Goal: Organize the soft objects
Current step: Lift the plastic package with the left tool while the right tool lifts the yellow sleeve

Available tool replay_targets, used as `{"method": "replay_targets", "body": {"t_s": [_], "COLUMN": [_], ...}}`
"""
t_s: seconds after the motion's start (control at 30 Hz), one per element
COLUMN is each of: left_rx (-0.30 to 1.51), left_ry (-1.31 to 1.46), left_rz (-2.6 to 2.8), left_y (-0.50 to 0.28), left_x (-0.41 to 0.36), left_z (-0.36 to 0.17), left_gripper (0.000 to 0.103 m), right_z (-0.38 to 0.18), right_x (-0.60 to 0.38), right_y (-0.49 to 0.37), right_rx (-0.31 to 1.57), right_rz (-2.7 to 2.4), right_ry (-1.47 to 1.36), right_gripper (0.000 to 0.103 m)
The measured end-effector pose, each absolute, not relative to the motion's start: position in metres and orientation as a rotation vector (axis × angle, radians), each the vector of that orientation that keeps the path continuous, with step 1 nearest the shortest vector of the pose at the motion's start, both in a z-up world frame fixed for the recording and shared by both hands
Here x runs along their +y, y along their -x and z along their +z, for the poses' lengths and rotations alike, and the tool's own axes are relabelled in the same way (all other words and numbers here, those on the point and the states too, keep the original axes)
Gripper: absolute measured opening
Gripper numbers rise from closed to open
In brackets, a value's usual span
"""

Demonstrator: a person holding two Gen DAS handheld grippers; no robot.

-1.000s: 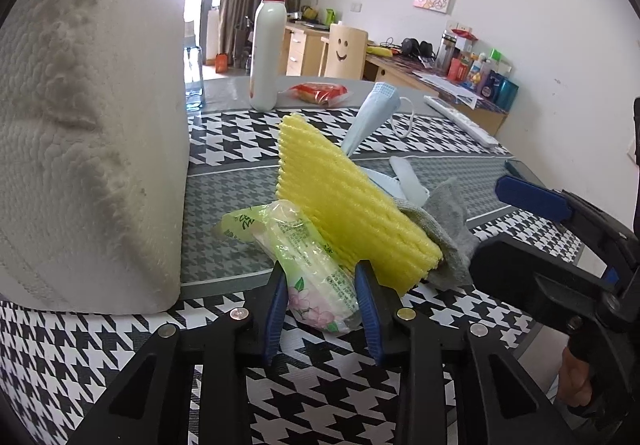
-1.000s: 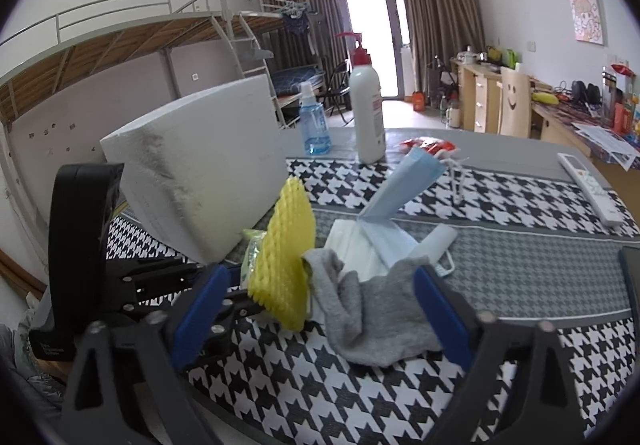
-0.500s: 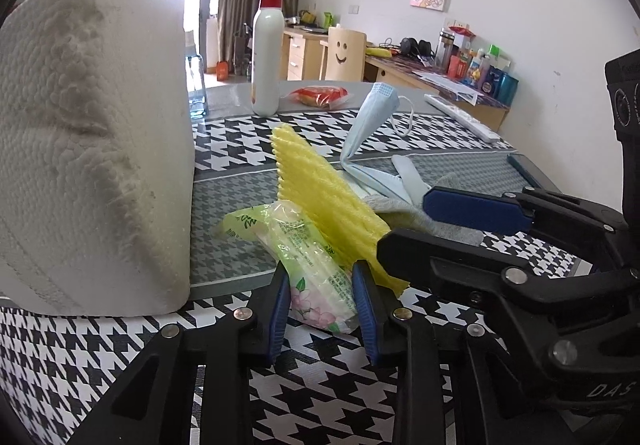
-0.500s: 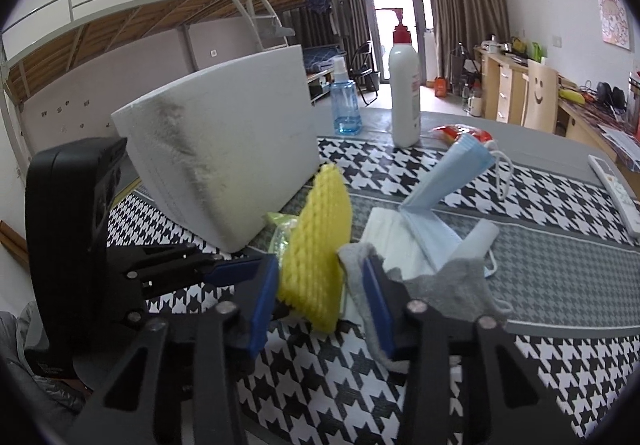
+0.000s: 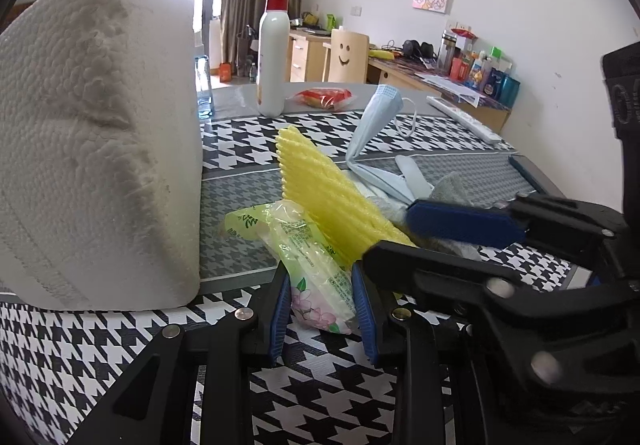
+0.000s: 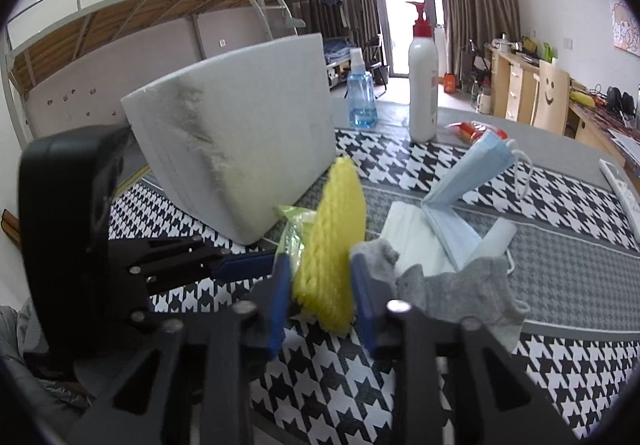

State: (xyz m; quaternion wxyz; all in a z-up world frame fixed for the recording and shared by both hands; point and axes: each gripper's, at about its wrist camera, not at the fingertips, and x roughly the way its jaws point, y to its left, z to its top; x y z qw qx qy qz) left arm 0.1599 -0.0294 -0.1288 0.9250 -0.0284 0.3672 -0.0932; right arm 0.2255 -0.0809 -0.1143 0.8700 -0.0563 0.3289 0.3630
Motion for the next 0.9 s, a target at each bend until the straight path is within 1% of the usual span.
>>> {"method": "replay_targets", "body": {"t_s": [0.03,0.1,0.13,0.17,0.9], "left_rx": [0.755,0.755,0.754,0.752,0.650], "left_ry": [0.056,0.057,0.058,0.058,0.025], "left_rz": [-0.192,-0.190,-0.190,-0.189,-0.148], "left_y": [-0.160,-0.160,-0.159,-0.159,-0.135], "left_x": [-0.030,-0.029,-0.028,-0.027,-0.016], "left_z": [-0.129,-0.130,-0.130,-0.129,-0.102], "left_gripper": [0.032,0.032,0.032,0.032,0.031], "right_z": [-0.114,-0.115,-0.115,-0.115,-0.083], "right_x": [-0.080,-0.079,-0.080,-0.080,-0.095], "right_y": [-0.224,-0.224,-0.224,-0.224,-0.206], "right_rx": [0.688,0.695,0.698,0.700,0.587], "right_rz": [0.762,0.763,0.758,0.757,0.735], "right_ry": [0.122,0.121,0.122,0.119,0.061], "right_gripper": [0.023,0.018,0.013,0.012,0.012]}}
